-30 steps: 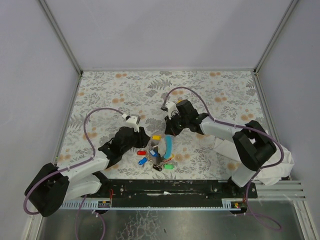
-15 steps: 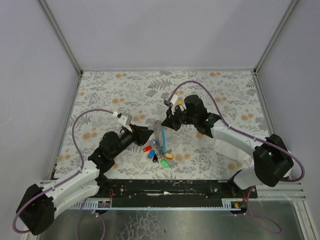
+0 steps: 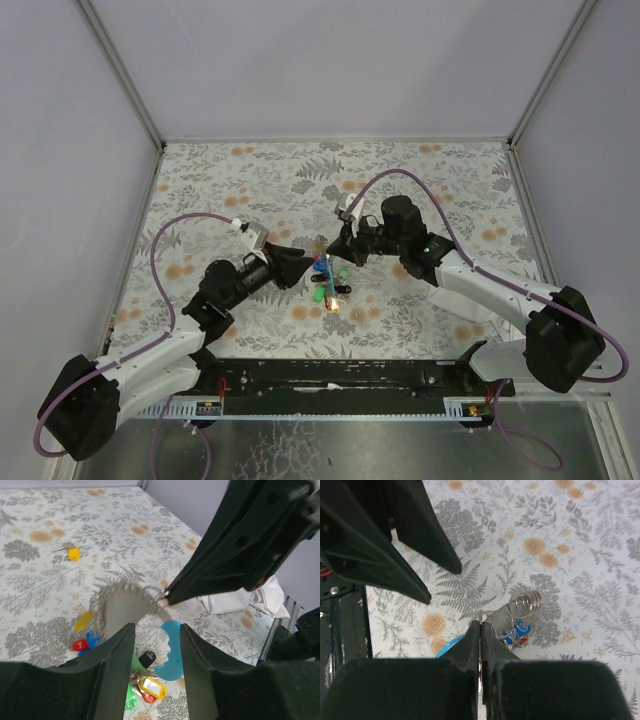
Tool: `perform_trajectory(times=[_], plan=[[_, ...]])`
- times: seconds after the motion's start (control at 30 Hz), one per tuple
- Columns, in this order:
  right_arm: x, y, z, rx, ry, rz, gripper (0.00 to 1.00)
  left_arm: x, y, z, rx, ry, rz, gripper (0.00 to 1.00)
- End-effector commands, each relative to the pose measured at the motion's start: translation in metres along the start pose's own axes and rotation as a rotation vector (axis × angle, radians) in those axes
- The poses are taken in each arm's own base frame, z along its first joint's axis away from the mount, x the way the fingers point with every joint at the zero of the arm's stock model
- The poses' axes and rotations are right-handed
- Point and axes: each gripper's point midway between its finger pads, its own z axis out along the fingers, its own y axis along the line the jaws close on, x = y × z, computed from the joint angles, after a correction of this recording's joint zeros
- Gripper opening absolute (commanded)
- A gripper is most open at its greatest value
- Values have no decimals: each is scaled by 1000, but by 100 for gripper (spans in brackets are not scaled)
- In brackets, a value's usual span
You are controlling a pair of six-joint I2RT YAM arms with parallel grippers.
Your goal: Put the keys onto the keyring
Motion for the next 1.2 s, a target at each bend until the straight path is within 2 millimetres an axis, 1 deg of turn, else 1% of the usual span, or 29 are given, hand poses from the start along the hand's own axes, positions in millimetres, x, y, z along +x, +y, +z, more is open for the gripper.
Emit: perform_trajectory(times=[0.0, 0.1, 0.17, 0.23, 0.37, 0.4, 0.5, 0.6, 0.73, 0.87, 0.97, 1.17], plan=[[-17, 16, -5, -65, -88, -48, 0, -26, -23, -1, 135, -109, 102, 41], [-10, 21, -7, -81, -90, -48, 0, -20, -24, 0, 158, -96, 118, 41], [-9, 24, -9, -86, -98, -54, 0, -17, -28, 1, 192, -83, 126, 40], [-10, 28, -11, -106, -110, -60, 0, -12, -33, 1, 229, -66, 131, 40], [-13, 35, -14, -117, -168, -43, 0, 0, -34, 1, 255, -22, 132, 40], [-18, 37, -17, -117, -202, -50, 0, 2, -34, 0, 256, -17, 132, 40], [-26, 39, -24, -97, -289, -64, 0, 1, -36, -3, 264, -20, 134, 40], [-30, 42, -30, -92, -332, -81, 0, 2, -38, -5, 278, -21, 139, 39], [-28, 45, -29, -104, -342, -56, 0, 4, -42, -6, 304, -9, 133, 38], [-36, 49, -30, -128, -407, -10, 0, 7, -47, -10, 334, -3, 126, 37], [-33, 54, -27, -168, -407, 6, 0, 6, -45, -11, 323, -16, 134, 37], [-26, 55, -22, -185, -389, 14, 0, 6, -47, -7, 343, -29, 120, 36]])
